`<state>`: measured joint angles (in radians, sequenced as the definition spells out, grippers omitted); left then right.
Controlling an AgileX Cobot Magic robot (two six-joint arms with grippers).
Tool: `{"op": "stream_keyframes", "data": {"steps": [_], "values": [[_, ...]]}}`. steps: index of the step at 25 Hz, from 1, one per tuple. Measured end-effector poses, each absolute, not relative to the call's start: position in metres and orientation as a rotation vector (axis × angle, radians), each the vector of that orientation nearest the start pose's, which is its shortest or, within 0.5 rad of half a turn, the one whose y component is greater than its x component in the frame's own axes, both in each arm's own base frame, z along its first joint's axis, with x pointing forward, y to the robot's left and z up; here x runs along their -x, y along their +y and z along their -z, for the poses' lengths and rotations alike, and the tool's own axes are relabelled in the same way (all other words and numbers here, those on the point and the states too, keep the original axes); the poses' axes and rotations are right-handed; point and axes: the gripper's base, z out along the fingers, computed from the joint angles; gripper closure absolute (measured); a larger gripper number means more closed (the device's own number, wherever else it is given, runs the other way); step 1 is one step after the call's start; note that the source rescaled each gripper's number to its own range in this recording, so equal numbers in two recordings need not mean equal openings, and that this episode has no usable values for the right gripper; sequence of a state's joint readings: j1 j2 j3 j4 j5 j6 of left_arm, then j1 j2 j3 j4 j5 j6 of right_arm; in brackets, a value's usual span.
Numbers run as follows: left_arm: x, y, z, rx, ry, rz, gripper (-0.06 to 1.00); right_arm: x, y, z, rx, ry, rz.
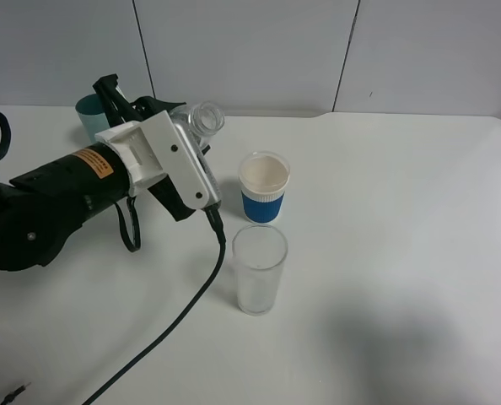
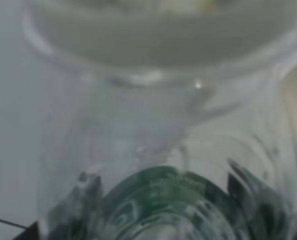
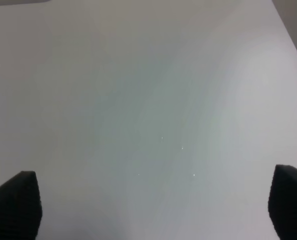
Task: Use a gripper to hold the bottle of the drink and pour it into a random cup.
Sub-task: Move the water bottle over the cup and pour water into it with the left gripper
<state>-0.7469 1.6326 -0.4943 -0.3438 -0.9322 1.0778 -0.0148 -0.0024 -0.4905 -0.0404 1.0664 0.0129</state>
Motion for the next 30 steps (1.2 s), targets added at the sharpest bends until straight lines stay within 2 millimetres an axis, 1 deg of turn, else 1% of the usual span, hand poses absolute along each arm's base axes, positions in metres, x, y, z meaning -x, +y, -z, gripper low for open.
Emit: {"op": "stream_keyframes", "data": {"steps": [7,15,19,23,30], "values": [[-0.227,-0.176,-0.184,-1.167,1.257,-0.420,0.93,0.004,-0.003,-0.274,-0.030,2.057,0.050],[-0.226,-0.175,-0.185,-1.201,1.213,-0.476,0.93,0.004,-0.003,-0.274,-0.030,2.057,0.050],[-0.222,-0.172,-0.180,-1.256,1.177,-0.514,0.93,0.004,-0.003,-0.274,-0.030,2.057,0.050],[-0.215,-0.172,-0.175,-1.327,1.109,-0.515,0.93,0.004,-0.003,-0.274,-0.030,2.057,0.050],[-0.212,-0.174,-0.174,-1.387,1.036,-0.543,0.93,0.004,-0.003,-0.274,-0.030,2.057,0.050]]}}
